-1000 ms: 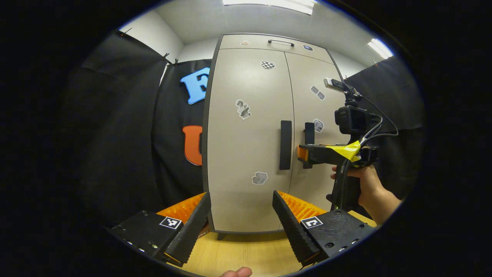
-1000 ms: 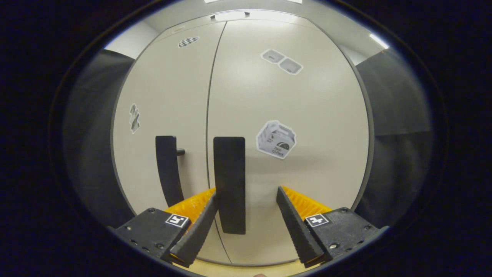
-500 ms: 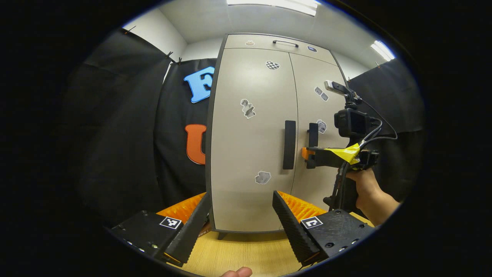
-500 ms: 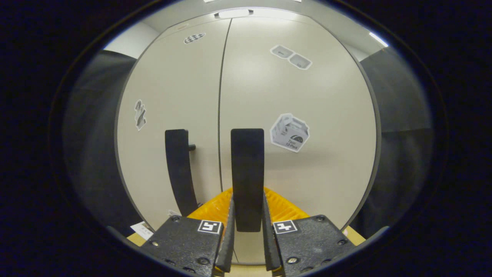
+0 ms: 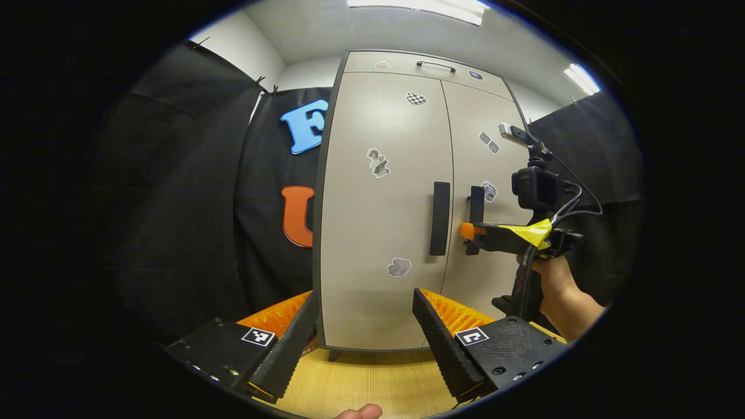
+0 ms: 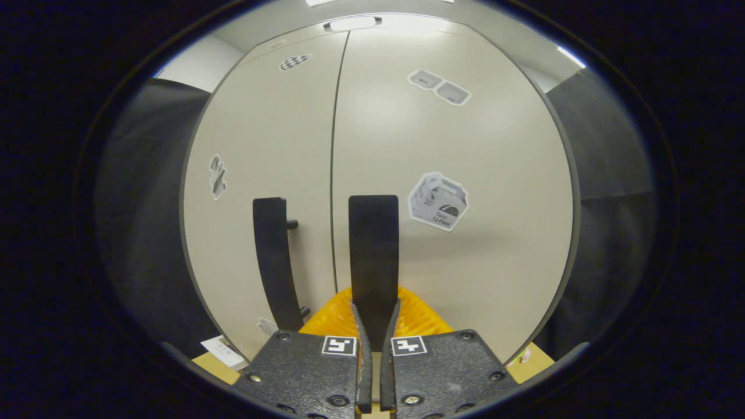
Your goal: Open the right door of the double-door shoe cabinet with the right hand, and open the left door with the left hand.
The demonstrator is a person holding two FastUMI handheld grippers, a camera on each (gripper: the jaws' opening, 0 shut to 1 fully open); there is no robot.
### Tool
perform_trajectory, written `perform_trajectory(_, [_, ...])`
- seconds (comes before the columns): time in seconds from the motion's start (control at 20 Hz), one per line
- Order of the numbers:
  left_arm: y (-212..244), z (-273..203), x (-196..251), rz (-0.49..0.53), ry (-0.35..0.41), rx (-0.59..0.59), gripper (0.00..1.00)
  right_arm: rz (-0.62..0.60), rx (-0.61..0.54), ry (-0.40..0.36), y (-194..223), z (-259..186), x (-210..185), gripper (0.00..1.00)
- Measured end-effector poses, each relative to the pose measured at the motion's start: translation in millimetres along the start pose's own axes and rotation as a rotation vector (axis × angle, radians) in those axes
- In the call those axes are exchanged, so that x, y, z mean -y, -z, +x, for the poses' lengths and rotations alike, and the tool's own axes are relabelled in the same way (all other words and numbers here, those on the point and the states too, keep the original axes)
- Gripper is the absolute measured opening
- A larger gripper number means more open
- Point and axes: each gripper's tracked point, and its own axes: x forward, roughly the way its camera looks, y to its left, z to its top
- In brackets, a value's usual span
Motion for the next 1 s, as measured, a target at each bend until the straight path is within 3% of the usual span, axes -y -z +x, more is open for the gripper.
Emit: perform_trajectory(1.0, [-8,-17,32,0.037,0.009,0.022,0.97,-0.024,0.011,-0.174,0,-26,13,0.08])
